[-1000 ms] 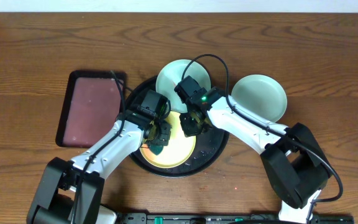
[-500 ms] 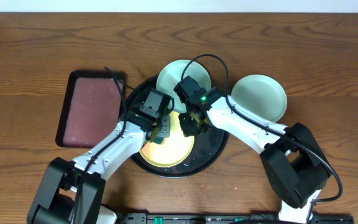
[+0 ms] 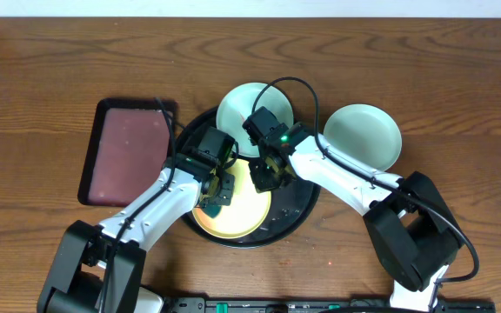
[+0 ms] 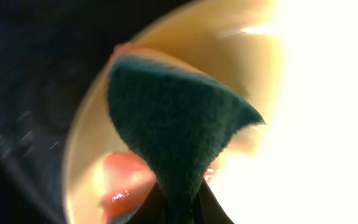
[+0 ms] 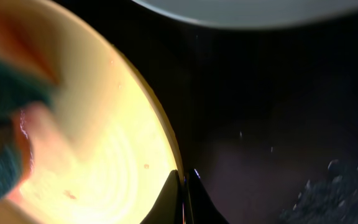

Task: Clean dirty plates on tray and stack at the side

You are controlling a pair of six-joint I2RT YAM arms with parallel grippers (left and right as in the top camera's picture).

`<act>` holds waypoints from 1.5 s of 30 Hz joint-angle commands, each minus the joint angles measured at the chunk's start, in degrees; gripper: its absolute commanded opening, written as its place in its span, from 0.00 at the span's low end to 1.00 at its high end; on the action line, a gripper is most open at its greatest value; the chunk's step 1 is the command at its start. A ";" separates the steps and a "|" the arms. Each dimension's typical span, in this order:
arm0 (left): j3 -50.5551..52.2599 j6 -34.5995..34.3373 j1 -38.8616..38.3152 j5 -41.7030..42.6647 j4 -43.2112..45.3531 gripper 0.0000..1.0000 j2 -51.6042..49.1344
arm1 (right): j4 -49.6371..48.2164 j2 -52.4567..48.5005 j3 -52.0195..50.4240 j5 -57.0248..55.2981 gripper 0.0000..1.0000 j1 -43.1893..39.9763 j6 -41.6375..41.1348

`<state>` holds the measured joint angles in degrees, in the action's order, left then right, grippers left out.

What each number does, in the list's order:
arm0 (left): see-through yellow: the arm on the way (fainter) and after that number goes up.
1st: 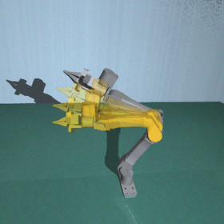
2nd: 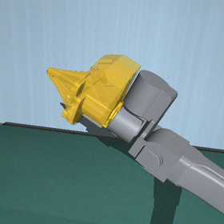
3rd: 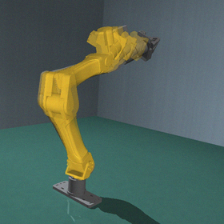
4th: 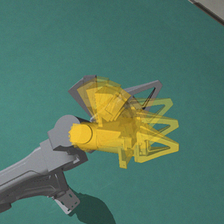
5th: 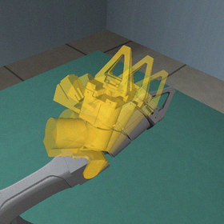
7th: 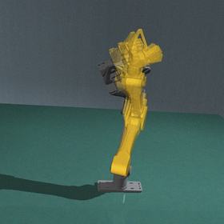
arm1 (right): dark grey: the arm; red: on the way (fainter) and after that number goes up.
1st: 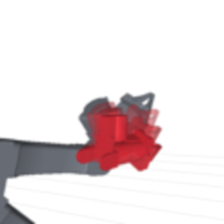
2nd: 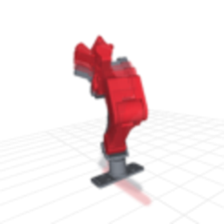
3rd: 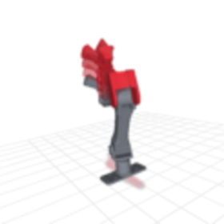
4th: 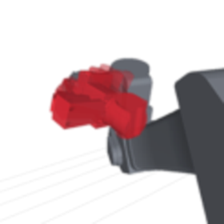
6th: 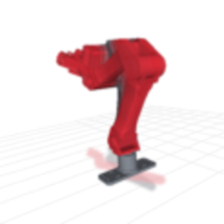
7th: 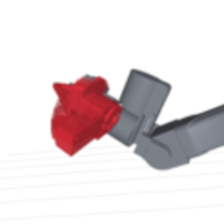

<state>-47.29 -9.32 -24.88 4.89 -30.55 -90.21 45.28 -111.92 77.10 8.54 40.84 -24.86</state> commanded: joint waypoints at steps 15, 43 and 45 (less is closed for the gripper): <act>0.66 -11.85 -0.48 -6.51 8.79 0.08 -0.44 | -0.09 -0.28 1.11 0.11 0.01 -0.02 0.92; 0.33 -10.58 -0.44 23.04 2.03 0.07 -0.44 | -0.24 -0.28 1.11 -0.09 0.01 -0.02 0.92; 0.33 -9.97 -0.44 23.02 2.34 0.07 -0.44 | -0.31 -0.28 1.11 -0.09 0.01 -0.02 0.92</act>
<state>-47.29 -22.55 -24.91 22.85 -28.45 -90.21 45.58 -111.92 77.10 7.44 40.58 -24.29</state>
